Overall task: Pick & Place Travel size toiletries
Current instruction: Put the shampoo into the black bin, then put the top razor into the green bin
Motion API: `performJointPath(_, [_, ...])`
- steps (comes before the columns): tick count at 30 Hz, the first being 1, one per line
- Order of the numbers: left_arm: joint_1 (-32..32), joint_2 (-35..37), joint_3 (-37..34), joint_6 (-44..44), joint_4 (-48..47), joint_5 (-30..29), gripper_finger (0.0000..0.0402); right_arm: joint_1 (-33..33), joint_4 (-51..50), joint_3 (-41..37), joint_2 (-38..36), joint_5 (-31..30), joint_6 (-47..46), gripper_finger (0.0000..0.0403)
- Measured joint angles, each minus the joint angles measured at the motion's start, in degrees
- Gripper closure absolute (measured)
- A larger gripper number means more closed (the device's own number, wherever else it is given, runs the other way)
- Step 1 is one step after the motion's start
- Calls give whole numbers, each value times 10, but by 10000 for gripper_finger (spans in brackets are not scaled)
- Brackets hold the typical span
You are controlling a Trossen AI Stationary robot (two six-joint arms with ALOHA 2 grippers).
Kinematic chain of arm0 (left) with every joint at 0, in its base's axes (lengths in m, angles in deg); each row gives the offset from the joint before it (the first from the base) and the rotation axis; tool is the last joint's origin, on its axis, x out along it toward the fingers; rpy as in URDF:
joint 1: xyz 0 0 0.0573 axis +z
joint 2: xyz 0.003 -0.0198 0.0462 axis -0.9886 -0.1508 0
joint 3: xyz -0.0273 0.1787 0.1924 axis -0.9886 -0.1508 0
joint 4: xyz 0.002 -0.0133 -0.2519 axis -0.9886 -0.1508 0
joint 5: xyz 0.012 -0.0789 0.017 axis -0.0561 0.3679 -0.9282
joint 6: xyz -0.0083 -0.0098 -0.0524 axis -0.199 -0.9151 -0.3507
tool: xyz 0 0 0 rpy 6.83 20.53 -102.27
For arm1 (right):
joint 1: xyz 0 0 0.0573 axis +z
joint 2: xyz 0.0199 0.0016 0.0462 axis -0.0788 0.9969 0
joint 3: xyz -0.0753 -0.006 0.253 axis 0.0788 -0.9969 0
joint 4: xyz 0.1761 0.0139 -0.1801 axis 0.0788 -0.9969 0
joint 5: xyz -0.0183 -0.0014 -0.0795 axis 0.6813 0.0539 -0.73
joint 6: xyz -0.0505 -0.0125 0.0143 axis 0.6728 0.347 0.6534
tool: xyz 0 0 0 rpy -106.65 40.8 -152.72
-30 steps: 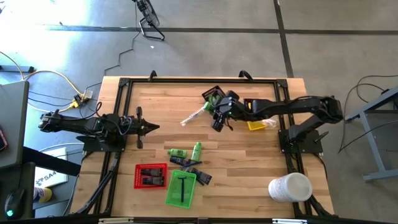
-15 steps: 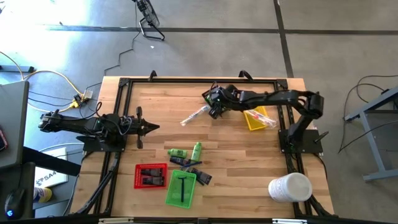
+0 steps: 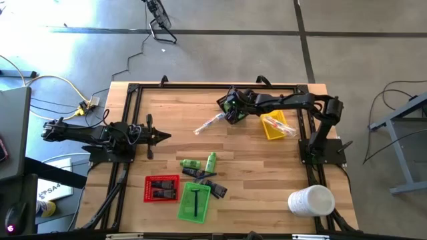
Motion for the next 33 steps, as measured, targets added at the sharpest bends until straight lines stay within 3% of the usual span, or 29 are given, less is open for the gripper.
performJointPath(7, [0, 0, 0, 0, 0, 0, 402, 0, 0, 0, 0, 0, 0, 170])
performJointPath(11, [0, 0, 0, 0, 0, 0, 402, 2, 0, 0, -1, 0, 0, 166])
performJointPath(25, [0, 0, 0, 0, 0, 0, 402, 43, 10, 0, -109, 31, -5, 258])
performJointPath(33, [0, 0, 0, 0, 0, 0, 402, 80, 82, 0, -126, 39, -5, 285])
